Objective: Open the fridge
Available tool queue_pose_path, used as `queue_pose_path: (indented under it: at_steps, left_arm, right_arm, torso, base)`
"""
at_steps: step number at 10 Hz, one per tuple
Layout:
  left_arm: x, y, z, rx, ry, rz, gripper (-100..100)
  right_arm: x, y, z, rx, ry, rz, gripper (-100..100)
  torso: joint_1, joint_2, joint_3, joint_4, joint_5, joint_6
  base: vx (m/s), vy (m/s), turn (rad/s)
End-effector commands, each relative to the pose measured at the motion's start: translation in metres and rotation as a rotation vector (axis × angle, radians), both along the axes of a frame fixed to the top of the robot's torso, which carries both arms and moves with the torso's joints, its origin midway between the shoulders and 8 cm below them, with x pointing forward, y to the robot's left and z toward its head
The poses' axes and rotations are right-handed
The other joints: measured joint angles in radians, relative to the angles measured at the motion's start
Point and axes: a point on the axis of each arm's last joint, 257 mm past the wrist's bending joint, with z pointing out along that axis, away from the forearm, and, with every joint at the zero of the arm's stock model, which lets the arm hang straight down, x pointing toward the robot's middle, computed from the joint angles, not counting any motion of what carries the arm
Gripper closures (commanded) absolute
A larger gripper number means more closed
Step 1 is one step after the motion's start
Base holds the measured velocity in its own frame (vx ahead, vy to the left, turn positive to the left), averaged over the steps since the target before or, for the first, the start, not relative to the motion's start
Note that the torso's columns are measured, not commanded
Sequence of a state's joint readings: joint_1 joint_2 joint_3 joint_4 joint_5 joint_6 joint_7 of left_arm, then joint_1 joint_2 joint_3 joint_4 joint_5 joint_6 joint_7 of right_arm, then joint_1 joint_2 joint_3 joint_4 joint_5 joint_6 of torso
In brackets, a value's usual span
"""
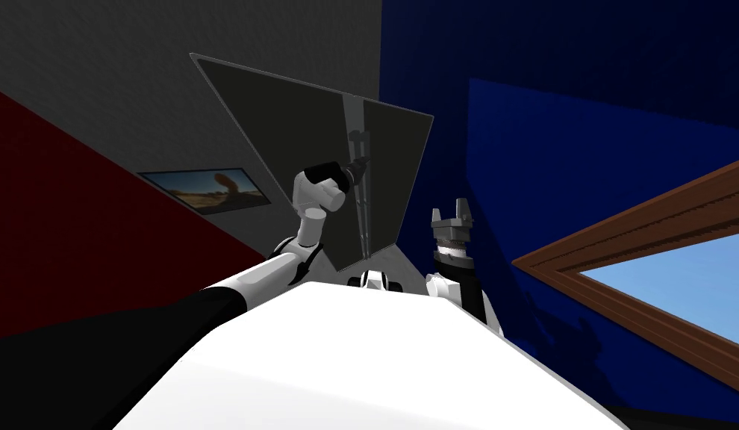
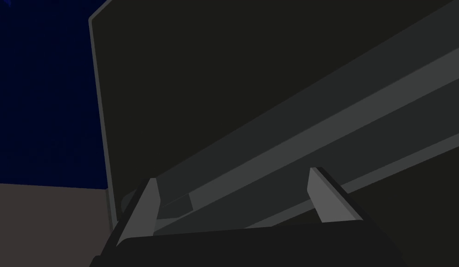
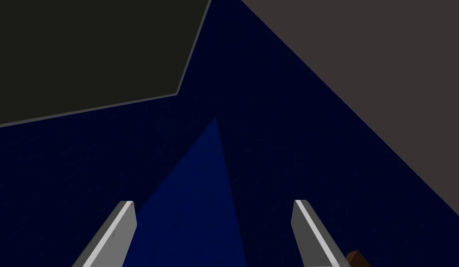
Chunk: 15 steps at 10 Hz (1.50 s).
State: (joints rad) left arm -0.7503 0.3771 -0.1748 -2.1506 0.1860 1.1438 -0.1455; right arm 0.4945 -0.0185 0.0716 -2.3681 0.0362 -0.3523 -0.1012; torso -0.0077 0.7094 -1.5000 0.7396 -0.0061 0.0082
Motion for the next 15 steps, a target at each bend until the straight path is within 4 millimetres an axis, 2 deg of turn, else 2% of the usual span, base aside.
queue_pose_path:
  at_steps: [1, 13, 14, 15]
  left_arm:
    - [-0.001, 0.003, 0.026, -0.003, -0.051, 0.005, -100]
    - [-0.001, 0.004, 0.029, 0.006, -0.049, 0.009, -100]
    - [0.001, 0.005, 0.008, 0.029, 0.016, 0.010, -100]
    - [0.001, 0.006, 0.011, 0.034, 0.017, 0.013, -100]
  right_arm:
    - [0.000, 0.000, 0.000, 0.000, 0.000, 0.000, 0]
    - [0.000, 0.000, 0.000, 0.000, 0.000, 0.000, 0]
    - [0.000, 0.000, 0.000, 0.000, 0.000, 0.000, 0]
    - [0.000, 0.000, 0.000, 0.000, 0.000, 0.000, 0]
  torso:
    - [0.000, 0.000, 0.000, 0.001, 0.000, 0.000]
    - [0.000, -0.001, -0.002, 0.003, -0.001, 0.000]
    - [0.002, -0.001, -0.001, 0.002, 0.000, -0.001]
    - [0.003, 0.002, 0.002, -0.002, 0.002, -0.002]
  base:
    - [0.000, 0.000, 0.000]
    - [0.000, -0.002, 0.000]
    - [-0.016, 0.008, 0.030]
    - [-0.024, 0.007, 0.013]
